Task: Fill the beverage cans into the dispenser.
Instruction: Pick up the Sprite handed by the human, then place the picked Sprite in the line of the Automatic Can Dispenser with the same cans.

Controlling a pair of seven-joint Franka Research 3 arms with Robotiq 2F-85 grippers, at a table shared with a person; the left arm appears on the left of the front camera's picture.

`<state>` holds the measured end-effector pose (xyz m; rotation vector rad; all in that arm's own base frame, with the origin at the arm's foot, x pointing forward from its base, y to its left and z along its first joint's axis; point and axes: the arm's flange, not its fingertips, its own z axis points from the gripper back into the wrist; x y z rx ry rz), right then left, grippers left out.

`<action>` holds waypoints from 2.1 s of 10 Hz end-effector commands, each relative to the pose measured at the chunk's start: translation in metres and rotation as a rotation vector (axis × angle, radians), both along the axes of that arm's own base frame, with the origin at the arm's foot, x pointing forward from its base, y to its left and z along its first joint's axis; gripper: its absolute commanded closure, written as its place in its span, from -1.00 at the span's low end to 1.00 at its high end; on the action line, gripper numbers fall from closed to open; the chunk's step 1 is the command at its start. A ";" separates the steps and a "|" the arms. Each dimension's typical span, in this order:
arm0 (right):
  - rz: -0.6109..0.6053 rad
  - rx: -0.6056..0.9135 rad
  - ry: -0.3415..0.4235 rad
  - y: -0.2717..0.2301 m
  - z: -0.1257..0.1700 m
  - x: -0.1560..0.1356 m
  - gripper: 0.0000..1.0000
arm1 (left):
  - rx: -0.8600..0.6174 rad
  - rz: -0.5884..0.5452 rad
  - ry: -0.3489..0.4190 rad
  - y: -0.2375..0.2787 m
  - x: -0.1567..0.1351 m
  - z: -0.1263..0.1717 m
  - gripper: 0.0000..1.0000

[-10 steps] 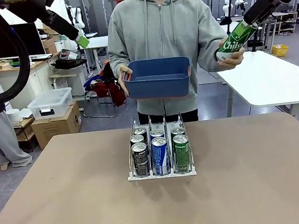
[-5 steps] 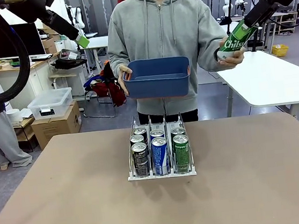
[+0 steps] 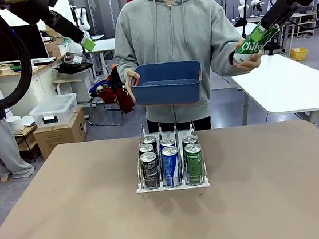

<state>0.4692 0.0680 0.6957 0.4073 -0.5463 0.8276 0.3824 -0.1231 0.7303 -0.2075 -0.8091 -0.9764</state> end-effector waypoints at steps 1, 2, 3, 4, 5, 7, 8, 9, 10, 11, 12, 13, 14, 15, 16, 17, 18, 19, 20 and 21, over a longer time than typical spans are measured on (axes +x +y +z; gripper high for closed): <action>-0.005 0.027 -0.021 -0.002 -0.002 0.000 -1.00 | -0.002 0.001 -0.010 0.001 0.002 -0.001 -1.00; -0.012 0.018 -0.058 -0.002 -0.002 0.000 0.20 | -0.002 0.001 -0.010 0.001 0.002 -0.001 -1.00; -0.038 0.009 -0.070 -0.003 -0.002 0.000 0.20 | -0.002 0.001 -0.010 0.001 0.002 -0.001 -1.00; -0.038 0.010 -0.071 -0.002 -0.002 0.000 1.00 | -0.002 0.001 -0.010 0.001 0.002 -0.001 -1.00; -0.041 0.007 -0.069 -0.003 -0.002 -0.001 0.24 | -0.002 0.001 -0.010 0.001 0.002 -0.001 -1.00; -0.035 0.001 -0.063 -0.002 -0.002 -0.001 1.00 | -0.002 0.001 -0.010 0.001 0.002 -0.001 -1.00; -0.020 -0.013 -0.061 -0.001 -0.002 -0.002 1.00 | -0.002 0.001 -0.010 0.001 0.002 -0.001 -1.00; 0.010 -0.025 -0.055 -0.001 -0.002 -0.004 1.00 | -0.002 0.001 -0.010 0.001 0.002 -0.001 -1.00; 0.024 -0.027 -0.052 -0.001 -0.002 -0.005 1.00 | -0.002 0.001 -0.010 0.001 0.002 -0.001 -1.00; 0.042 -0.022 -0.051 -0.001 -0.003 -0.007 1.00 | -0.002 0.001 -0.010 0.001 0.002 -0.001 -1.00; 0.067 -0.028 -0.048 -0.001 -0.003 -0.007 1.00 | -0.002 0.001 -0.010 0.001 0.002 -0.001 -1.00; 0.075 -0.024 -0.043 0.001 -0.003 -0.007 1.00 | -0.002 0.001 -0.010 0.001 0.002 -0.001 -1.00; 0.051 -0.011 -0.007 0.003 -0.004 -0.004 0.99 | -0.002 0.001 -0.010 0.001 0.002 -0.001 -1.00; 0.035 -0.020 -0.048 0.003 0.001 -0.001 0.99 | -0.002 0.001 -0.010 0.001 0.002 -0.001 -1.00; 0.035 -0.020 -0.048 0.003 0.001 -0.001 0.99 | -0.002 0.001 -0.010 0.001 0.002 -0.001 -1.00; 0.035 -0.020 -0.048 0.003 0.001 -0.001 0.99 | -0.002 0.001 -0.010 0.001 0.002 -0.001 -1.00; 0.035 -0.020 -0.048 0.003 0.001 -0.001 0.99 | -0.002 0.001 -0.010 0.001 0.002 -0.001 -1.00; 0.035 -0.020 -0.048 0.003 0.001 -0.001 0.99 | -0.002 0.001 -0.010 0.001 0.002 -0.001 -1.00; 0.035 -0.020 -0.048 0.003 0.001 -0.001 0.99 | -0.002 0.001 -0.010 0.001 0.002 -0.001 -1.00; 0.035 -0.020 -0.048 0.003 0.001 -0.001 0.99 | -0.002 0.001 -0.010 0.001 0.002 -0.001 -1.00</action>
